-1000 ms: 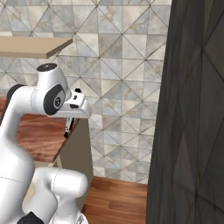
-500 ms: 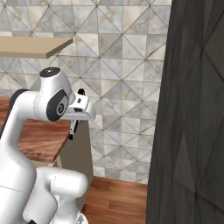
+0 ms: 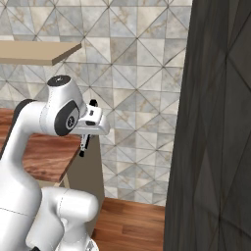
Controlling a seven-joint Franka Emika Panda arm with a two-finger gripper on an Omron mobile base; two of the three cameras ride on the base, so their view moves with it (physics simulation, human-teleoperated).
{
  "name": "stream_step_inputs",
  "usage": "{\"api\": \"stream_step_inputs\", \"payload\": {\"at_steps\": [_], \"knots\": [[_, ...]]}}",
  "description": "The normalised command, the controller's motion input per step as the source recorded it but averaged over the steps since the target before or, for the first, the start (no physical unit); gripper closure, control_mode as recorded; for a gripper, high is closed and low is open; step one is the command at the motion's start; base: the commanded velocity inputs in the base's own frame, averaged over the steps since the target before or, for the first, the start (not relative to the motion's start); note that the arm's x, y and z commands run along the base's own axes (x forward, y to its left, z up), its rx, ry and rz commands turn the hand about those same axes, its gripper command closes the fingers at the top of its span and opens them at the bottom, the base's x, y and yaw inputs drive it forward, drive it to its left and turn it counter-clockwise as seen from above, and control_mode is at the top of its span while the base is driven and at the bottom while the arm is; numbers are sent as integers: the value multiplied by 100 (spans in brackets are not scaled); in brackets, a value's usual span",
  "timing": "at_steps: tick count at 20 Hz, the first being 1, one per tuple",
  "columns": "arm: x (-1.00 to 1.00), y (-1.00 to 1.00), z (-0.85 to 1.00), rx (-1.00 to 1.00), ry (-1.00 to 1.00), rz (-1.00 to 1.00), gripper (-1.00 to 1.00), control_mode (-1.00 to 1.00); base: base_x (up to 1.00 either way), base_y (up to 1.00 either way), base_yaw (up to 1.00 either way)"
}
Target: Take the tongs from the drawer on the left and place them on the dining counter next to the tray containing the hot dog.
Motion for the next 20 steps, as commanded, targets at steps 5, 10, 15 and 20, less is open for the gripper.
{"api": "stream_step_inputs", "payload": {"at_steps": [5,10,15,20], "knots": [[0,0,0,0,0,0,100,-100,0,0,0],[0,0,0,0,0,0,100,100,-2,0,0],[0,0,0,0,0,0,100,100,-39,-7,0],[0,0,0,0,0,0,100,100,-42,-18,0]]}}
